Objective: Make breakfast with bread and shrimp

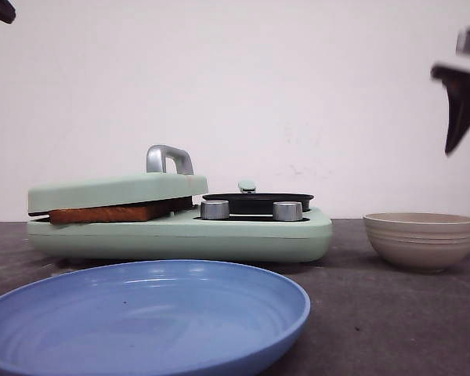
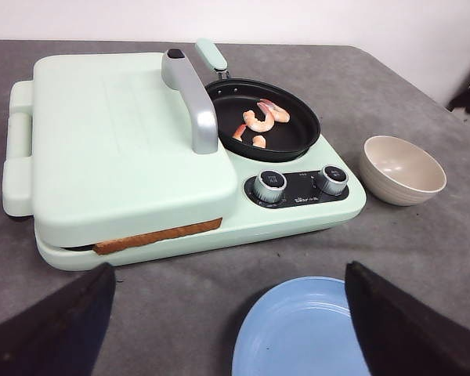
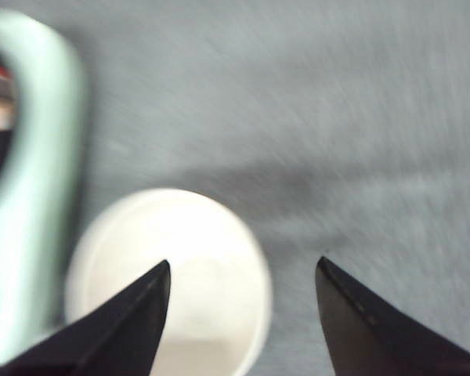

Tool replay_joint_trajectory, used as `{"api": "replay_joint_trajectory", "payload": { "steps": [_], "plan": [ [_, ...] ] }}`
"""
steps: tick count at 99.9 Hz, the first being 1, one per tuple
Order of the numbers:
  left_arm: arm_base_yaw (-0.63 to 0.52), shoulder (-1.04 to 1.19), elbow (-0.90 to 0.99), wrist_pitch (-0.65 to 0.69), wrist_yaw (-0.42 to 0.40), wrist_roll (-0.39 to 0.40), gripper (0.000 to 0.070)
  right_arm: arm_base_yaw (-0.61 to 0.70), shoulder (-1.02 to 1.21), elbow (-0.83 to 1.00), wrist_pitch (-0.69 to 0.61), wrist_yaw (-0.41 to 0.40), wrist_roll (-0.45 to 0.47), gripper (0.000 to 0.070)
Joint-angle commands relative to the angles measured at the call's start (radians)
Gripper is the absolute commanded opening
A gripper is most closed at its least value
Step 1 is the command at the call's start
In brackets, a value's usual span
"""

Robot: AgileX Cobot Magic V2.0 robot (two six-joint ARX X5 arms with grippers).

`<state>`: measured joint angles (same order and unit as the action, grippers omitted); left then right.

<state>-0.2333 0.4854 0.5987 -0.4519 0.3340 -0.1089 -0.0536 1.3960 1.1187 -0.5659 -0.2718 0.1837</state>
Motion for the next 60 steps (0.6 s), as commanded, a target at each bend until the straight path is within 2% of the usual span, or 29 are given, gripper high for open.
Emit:
{"api": "replay_joint_trajectory", "payload": {
  "steps": [1, 11, 34, 40, 48, 60],
  "plan": [
    [-0.002, 0.005, 0.000, 0.011, -0.004, -0.016, 0.0498, 0.002, -0.036, 0.015, 0.005, -0.024, -0.039, 0.0357],
    [-0.002, 0.004, 0.000, 0.011, 0.000, -0.028, 0.0498, 0.011, -0.111, 0.015, 0.004, -0.078, -0.039, 0.0287],
    [-0.003, 0.003, 0.001, 0.013, 0.006, -0.072, 0.0498, 0.084, -0.270, 0.015, 0.004, -0.208, -0.052, 0.0015],
    [-0.002, 0.003, 0.001, 0.013, 0.006, -0.086, 0.0493, 0.122, -0.304, 0.015, 0.000, -0.233, -0.062, 0.0004],
    [-0.003, 0.003, 0.001, 0.015, 0.007, -0.097, 0.0411, 0.185, -0.348, 0.015, -0.009, -0.252, -0.084, 0.0004],
    [-0.003, -0.003, 0.001, 0.025, 0.008, -0.117, 0.0206, 0.284, -0.410, 0.014, -0.021, -0.251, -0.126, 0.0004]
  ]
}}
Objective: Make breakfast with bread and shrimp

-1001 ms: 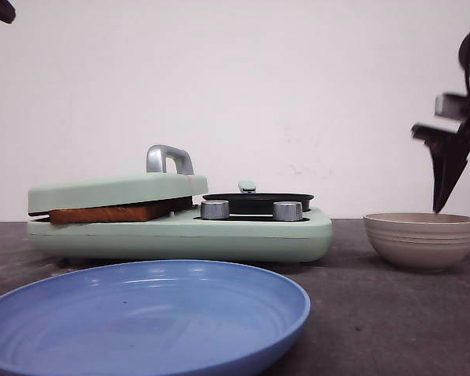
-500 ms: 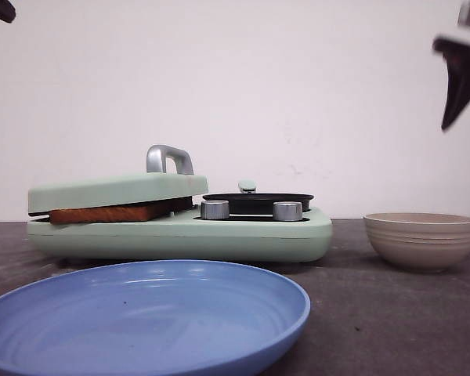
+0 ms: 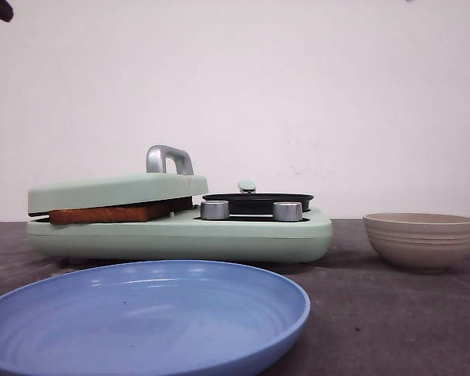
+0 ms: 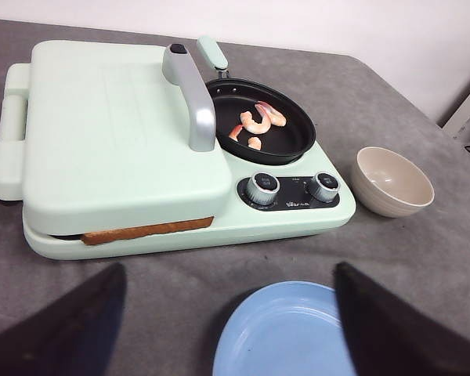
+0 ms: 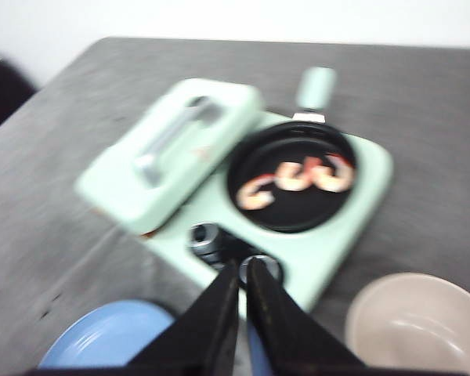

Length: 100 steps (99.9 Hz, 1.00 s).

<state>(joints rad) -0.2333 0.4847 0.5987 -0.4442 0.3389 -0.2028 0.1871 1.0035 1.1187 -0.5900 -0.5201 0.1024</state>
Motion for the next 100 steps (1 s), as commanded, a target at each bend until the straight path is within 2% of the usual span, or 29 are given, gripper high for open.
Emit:
{"api": "replay_joint_trajectory", "payload": {
  "steps": [1, 12, 22, 39, 55, 76, 91, 100],
  "plan": [
    [-0.003, -0.003, 0.001, 0.019, 0.003, -0.024, 0.0189, 0.051, -0.023, 0.014, 0.004, -0.003, -0.047, 0.0004],
    [-0.003, -0.019, 0.002, 0.022, 0.002, -0.023, 0.0000, 0.131, -0.074, 0.014, 0.005, 0.019, -0.068, 0.0004],
    [-0.003, -0.037, 0.003, 0.022, 0.002, -0.024, 0.0000, 0.188, -0.117, 0.014, 0.002, 0.056, -0.100, 0.0004],
    [-0.003, -0.079, 0.003, 0.022, 0.002, -0.047, 0.0000, 0.256, -0.193, -0.003, 0.020, 0.060, -0.140, 0.0004],
    [-0.003, -0.139, 0.001, 0.043, 0.002, -0.079, 0.0000, 0.302, -0.302, -0.145, 0.084, 0.097, -0.138, 0.0004],
    [-0.003, -0.265, -0.043, 0.096, -0.035, -0.132, 0.0000, 0.325, -0.489, -0.470, 0.298, 0.123, -0.044, 0.0005],
    [-0.003, -0.352, -0.169, 0.218, -0.058, -0.251, 0.0000, 0.325, -0.529, -0.651, 0.430, 0.136, 0.019, 0.0005],
    [-0.003, -0.392, -0.234, 0.240, -0.071, -0.258, 0.0000, 0.330, -0.529, -0.730, 0.491, 0.135, 0.032, 0.0005]
  ]
}}
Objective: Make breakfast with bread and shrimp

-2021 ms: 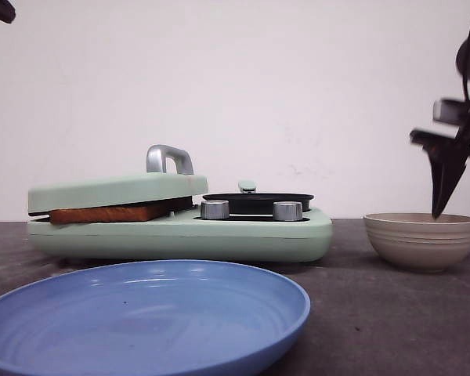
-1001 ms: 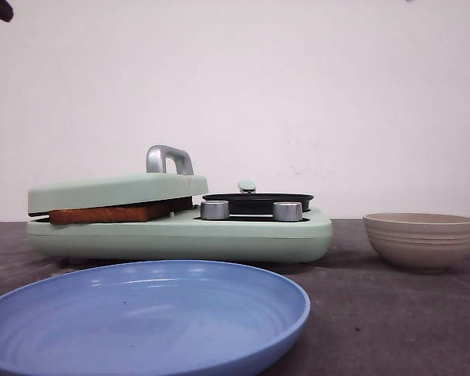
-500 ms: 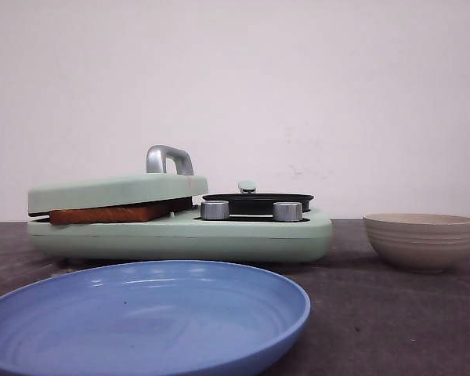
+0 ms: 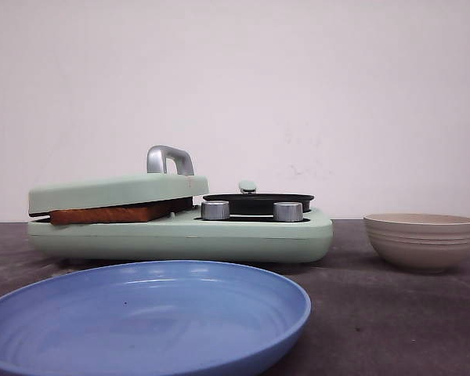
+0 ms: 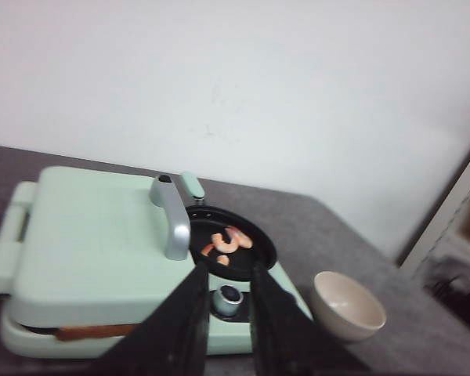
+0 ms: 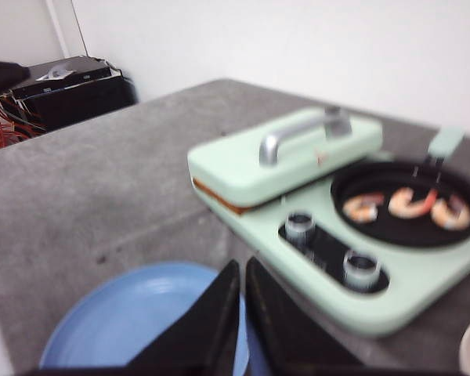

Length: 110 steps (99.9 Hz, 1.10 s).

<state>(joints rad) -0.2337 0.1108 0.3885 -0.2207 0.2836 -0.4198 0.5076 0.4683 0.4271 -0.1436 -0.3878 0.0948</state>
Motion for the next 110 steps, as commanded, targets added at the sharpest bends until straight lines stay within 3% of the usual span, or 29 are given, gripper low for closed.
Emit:
{"api": "replay_joint_trajectory", "payload": {
  "steps": [1, 33, 44, 67, 110],
  "plan": [
    [-0.002, -0.022, -0.028, 0.013, -0.019, -0.039, 0.0000, 0.010, 0.006, -0.045, 0.048, 0.003, 0.042, 0.0005],
    [-0.002, -0.101, -0.039, -0.238, -0.051, 0.124, 0.0000, 0.010, 0.006, -0.117, 0.061, 0.003, -0.028, 0.0005],
    [-0.002, -0.108, -0.039, -0.221, -0.051, 0.102, 0.0000, 0.010, 0.006, -0.119, 0.063, 0.004, -0.028, 0.0005],
    [-0.002, -0.106, -0.038, -0.243, -0.047, -0.066, 0.0000, 0.010, 0.006, -0.119, 0.070, 0.001, 0.000, 0.0005],
    [-0.002, -0.106, -0.038, -0.243, -0.048, -0.067, 0.0000, 0.010, 0.006, -0.119, 0.070, 0.000, -0.001, 0.0005]
  ]
}}
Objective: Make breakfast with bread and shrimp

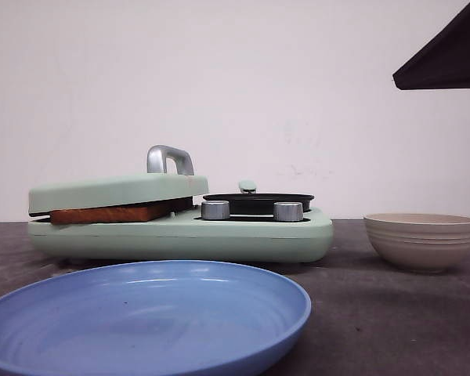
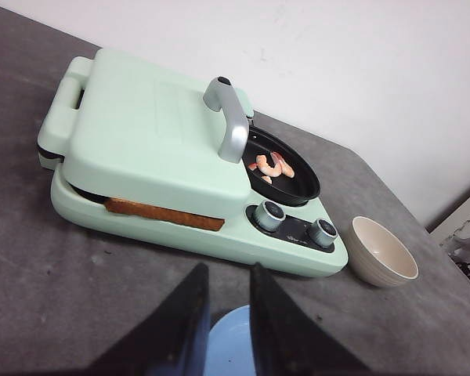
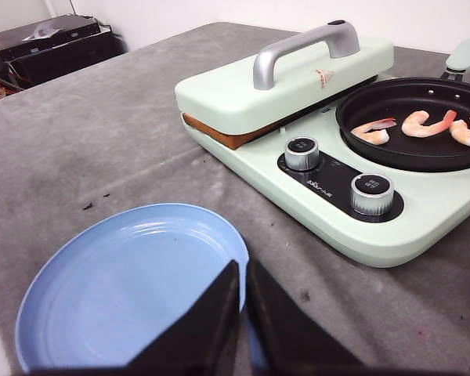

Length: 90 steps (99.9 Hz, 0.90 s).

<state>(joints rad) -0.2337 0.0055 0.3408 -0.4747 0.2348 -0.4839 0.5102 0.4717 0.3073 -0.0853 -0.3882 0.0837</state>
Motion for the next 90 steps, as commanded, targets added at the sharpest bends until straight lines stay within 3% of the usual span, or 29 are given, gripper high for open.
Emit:
{"api": "replay_joint_trajectory", "payload": {
  "steps": [1, 44, 49, 57, 66, 73, 90],
  "plan": [
    [-0.002, -0.001, 0.010, 0.011, 0.001, -0.003, 0.0000, 0.007, 0.003, 0.001, 0.011, 0.000, 0.010, 0.0005],
    [0.006, -0.002, 0.001, -0.003, -0.021, 0.012, 0.0000, 0.007, 0.003, 0.001, 0.011, 0.000, 0.010, 0.0005],
    [0.016, -0.002, -0.016, 0.019, -0.071, 0.048, 0.0000, 0.007, 0.003, 0.001, 0.011, 0.000, 0.010, 0.0005],
    [0.042, -0.002, -0.075, 0.153, -0.155, 0.188, 0.0000, 0.007, 0.003, 0.001, 0.011, 0.000, 0.010, 0.0004],
    [0.083, -0.002, -0.165, 0.341, -0.175, 0.289, 0.0000, 0.007, 0.003, 0.001, 0.011, 0.000, 0.010, 0.0005],
    [0.116, -0.002, -0.221, 0.408, -0.172, 0.315, 0.0000, 0.007, 0.003, 0.001, 0.011, 0.000, 0.010, 0.0005],
    [0.169, -0.002, -0.323, 0.424, -0.172, 0.350, 0.0000, 0.007, 0.003, 0.001, 0.011, 0.000, 0.010, 0.0005]
  ]
}}
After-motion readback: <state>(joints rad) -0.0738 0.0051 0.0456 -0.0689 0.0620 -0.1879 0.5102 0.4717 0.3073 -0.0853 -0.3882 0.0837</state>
